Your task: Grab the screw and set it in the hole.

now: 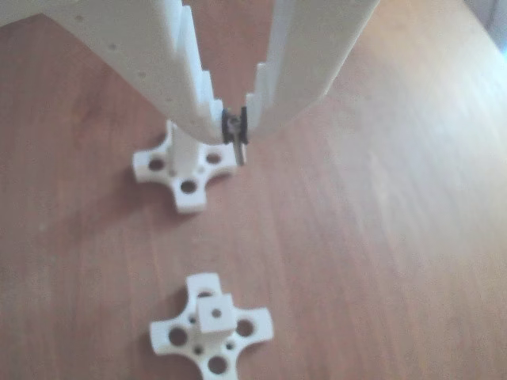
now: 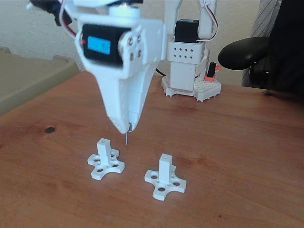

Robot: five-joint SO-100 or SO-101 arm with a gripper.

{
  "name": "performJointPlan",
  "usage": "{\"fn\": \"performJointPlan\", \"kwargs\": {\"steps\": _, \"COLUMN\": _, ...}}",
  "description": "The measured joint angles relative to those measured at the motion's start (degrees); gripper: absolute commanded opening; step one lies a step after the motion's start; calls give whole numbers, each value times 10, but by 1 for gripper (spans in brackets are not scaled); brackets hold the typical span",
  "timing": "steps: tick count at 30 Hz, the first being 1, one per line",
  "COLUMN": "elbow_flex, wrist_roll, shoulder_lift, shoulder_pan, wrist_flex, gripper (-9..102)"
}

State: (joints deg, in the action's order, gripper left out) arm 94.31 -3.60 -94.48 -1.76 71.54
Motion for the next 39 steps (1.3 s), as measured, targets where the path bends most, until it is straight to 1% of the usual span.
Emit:
{"fn": "performJointPlan", "kwargs": {"steps": 16, "elbow_flex": 29, "wrist_roll": -26, "shoulder_lift": -28, "shoulder_pan": -67, "wrist_flex": 11, "gripper": -4}}
{"fn": "performJointPlan", "kwargs": {"steps": 29, "elbow_flex": 45, "wrist_roll": -30, "shoulder_lift": -28, "shoulder_pan": -69, "wrist_flex": 11, "gripper": -4}}
{"fn": "performJointPlan", "kwargs": {"steps": 39, "elbow_flex": 45, "wrist_roll": -30, "shoulder_lift": -28, "shoulder_pan": -72, "wrist_flex": -8, "gripper": -4}}
